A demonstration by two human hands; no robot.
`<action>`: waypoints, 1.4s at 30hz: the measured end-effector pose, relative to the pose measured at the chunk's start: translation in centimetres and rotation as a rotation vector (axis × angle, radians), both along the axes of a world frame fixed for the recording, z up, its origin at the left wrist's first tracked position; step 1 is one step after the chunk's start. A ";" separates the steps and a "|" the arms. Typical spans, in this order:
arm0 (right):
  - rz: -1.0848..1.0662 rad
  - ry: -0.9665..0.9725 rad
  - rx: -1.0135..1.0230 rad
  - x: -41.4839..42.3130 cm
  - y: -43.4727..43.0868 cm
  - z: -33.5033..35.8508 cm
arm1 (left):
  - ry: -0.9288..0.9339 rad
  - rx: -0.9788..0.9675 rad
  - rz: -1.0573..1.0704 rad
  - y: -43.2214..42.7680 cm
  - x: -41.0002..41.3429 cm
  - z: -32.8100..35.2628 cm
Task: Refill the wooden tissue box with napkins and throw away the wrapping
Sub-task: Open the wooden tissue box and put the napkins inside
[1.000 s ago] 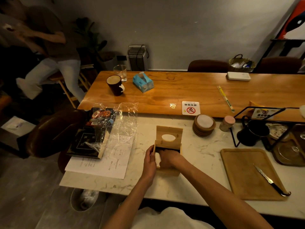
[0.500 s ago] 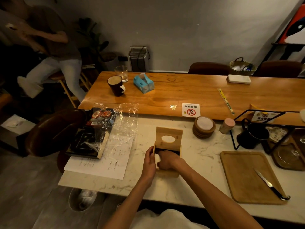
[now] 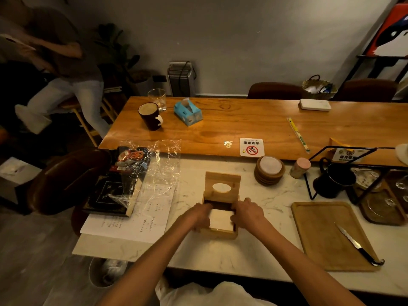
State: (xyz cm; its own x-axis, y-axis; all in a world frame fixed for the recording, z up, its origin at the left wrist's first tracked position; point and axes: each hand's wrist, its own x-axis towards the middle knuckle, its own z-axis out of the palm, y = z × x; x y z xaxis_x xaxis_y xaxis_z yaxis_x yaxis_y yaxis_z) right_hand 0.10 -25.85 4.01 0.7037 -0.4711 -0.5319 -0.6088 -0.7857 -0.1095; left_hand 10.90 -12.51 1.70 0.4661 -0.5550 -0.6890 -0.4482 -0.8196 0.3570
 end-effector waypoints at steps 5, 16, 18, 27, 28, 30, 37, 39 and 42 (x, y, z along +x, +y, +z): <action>-0.075 0.093 0.231 1.1 0.2 -0.7 | 0.022 0.099 0.029 -1.1 0.1 0.3; -0.108 0.062 0.240 1.1 0.2 -2.2 | 0.098 0.086 0.070 -0.8 0.2 0.6; -0.109 0.056 0.239 1.2 0.2 -2.3 | 0.080 0.085 0.068 -0.9 0.1 0.5; -0.101 0.029 0.215 1.0 0.2 -2.9 | 0.070 0.049 0.093 -0.6 -0.1 0.2; -0.099 0.027 0.213 1.0 0.2 -2.9 | 0.065 0.041 0.095 -0.6 -0.1 0.2; -0.099 0.031 0.211 1.1 0.2 -2.8 | 0.047 0.023 0.101 -0.5 -0.2 0.1; -0.104 0.026 0.210 1.0 0.4 -2.6 | 0.019 0.015 0.090 -0.4 -0.5 0.5; -0.101 0.025 0.209 0.9 0.4 -2.7 | 0.016 0.012 0.088 -0.4 -0.5 0.5; -0.111 0.023 0.211 0.7 0.4 -2.7 | 0.024 0.016 0.106 -0.3 -0.6 0.3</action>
State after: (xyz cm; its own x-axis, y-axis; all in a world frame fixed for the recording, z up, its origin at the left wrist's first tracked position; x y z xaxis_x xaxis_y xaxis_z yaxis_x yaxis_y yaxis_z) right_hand 0.84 -25.41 1.27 0.6402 -0.4218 -0.6421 -0.6947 -0.6747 -0.2494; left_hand 10.33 -12.84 2.04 0.5051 -0.4921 -0.7090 -0.3501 -0.8677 0.3529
